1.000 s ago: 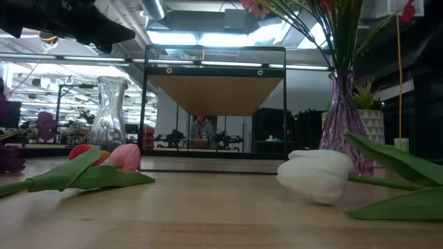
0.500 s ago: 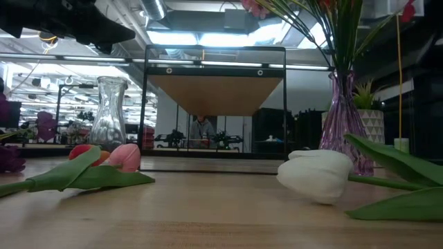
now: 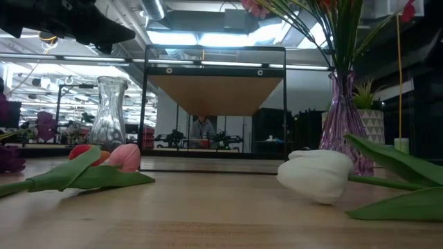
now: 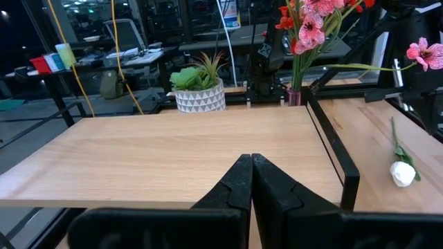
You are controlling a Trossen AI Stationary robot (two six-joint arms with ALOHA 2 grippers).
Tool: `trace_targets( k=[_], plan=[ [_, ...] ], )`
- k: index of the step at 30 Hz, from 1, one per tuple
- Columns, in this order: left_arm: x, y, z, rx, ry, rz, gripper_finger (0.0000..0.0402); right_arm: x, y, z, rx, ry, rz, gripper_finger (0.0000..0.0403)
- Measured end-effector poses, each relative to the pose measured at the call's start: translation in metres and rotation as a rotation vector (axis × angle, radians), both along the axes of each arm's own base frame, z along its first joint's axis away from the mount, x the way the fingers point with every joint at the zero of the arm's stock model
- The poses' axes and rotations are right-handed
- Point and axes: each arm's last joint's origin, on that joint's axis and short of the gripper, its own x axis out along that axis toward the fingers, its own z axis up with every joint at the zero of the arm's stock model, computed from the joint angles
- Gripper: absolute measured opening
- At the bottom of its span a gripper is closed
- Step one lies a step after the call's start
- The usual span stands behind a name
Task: Pick and place flowers into a vace then onto a shelf
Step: Put the white tulip into the purple vase
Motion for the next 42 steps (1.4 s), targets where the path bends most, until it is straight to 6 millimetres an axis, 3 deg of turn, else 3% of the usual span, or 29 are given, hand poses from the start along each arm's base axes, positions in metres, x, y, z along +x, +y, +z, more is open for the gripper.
trace_targets(
  k=[15,25,33,42],
  plan=[
    [0.000,0.000,0.000,0.000,0.001,0.000,0.0004,-0.008,-0.001,-0.003,-0.003,0.091,-0.045,0.0003],
    [0.000,0.000,0.000,0.001,0.000,0.000,0.0004,-0.011,0.022,0.034,-0.106,0.015,-0.056,0.0001],
    [0.000,0.000,0.000,0.000,0.003,0.000,0.0004,0.004,0.042,0.016,-0.272,0.134,0.008,0.0001],
    [0.000,0.000,-0.002,-0.002,0.016,0.000,0.0004,0.018,0.036,-0.008,-0.331,0.197,-0.012,0.0018]
  ],
)
